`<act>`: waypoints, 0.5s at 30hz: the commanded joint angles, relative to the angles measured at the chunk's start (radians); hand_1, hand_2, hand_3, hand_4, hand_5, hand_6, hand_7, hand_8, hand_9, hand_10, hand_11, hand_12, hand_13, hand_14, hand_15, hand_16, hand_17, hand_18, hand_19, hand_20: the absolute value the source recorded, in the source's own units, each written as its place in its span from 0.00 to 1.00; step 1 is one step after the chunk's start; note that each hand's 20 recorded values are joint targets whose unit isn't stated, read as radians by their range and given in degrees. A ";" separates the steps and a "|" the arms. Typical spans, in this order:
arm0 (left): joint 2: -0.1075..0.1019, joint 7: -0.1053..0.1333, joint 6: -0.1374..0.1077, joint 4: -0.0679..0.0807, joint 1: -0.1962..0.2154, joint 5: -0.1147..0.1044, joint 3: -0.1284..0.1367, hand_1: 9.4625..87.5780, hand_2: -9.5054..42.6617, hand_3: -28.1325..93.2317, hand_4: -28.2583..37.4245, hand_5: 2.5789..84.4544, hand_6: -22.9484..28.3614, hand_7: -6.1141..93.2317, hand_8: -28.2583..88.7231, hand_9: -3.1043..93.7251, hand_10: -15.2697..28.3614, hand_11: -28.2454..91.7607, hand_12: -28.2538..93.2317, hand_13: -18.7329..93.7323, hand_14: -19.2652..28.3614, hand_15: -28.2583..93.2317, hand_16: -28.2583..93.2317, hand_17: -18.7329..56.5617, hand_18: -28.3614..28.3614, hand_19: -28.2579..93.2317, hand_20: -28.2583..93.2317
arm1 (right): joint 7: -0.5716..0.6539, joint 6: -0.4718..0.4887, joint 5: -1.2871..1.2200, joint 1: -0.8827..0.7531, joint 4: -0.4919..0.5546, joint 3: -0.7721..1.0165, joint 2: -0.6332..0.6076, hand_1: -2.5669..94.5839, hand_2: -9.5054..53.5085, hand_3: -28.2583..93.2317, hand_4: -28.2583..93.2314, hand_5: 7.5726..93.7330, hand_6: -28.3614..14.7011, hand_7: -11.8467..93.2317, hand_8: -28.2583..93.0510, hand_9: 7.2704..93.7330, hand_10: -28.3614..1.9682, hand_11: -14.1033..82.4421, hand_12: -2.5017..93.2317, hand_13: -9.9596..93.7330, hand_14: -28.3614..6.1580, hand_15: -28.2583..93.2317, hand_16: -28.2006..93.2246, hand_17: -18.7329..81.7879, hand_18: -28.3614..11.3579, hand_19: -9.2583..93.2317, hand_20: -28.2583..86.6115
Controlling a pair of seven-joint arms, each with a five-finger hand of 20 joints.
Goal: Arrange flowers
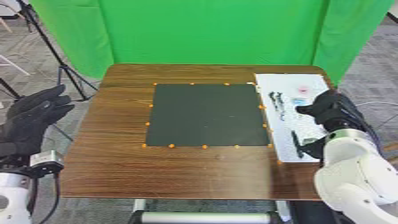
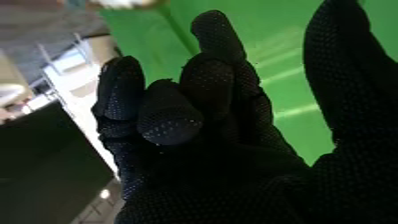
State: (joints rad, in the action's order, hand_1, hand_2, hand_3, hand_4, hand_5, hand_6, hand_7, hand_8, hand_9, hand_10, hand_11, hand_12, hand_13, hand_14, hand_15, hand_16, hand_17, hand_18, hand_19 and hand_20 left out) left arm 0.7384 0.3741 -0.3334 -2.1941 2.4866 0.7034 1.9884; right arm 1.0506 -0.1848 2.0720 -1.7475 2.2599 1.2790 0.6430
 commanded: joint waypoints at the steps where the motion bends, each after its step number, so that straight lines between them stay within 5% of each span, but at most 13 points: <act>1: 0.015 0.012 -0.009 -0.004 -0.002 -0.012 -0.023 0.26 0.19 0.85 0.13 0.42 0.61 0.24 0.14 0.35 0.77 0.56 0.29 0.33 0.89 0.74 0.10 0.09 0.86 0.68 0.30 | 0.023 -0.048 -0.003 0.030 -0.056 -0.135 0.025 0.37 0.06 0.84 0.06 0.58 0.41 0.47 0.13 0.65 0.25 0.88 0.45 0.75 0.37 1.00 0.49 0.54 0.00 1.00 0.46; 15: 0.030 0.021 -0.013 -0.014 0.019 -0.014 -0.017 0.26 0.20 0.85 0.13 0.42 0.61 0.24 0.14 0.35 0.77 0.56 0.29 0.33 0.89 0.75 0.10 0.09 0.86 0.68 0.30 | 0.086 -0.080 0.044 0.002 -0.105 -0.157 0.014 0.37 0.05 0.84 0.06 0.57 0.41 0.47 0.13 0.65 0.25 0.89 0.43 0.75 0.38 1.00 0.47 0.54 0.00 1.00 0.44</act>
State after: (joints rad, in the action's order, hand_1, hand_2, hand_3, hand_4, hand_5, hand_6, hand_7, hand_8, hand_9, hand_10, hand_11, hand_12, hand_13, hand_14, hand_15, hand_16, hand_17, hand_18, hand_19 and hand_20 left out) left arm 0.7527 0.3862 -0.3357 -2.1984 2.4816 0.6984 1.9669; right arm 1.1086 -0.2497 2.0875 -1.7225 2.1731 1.1022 0.6686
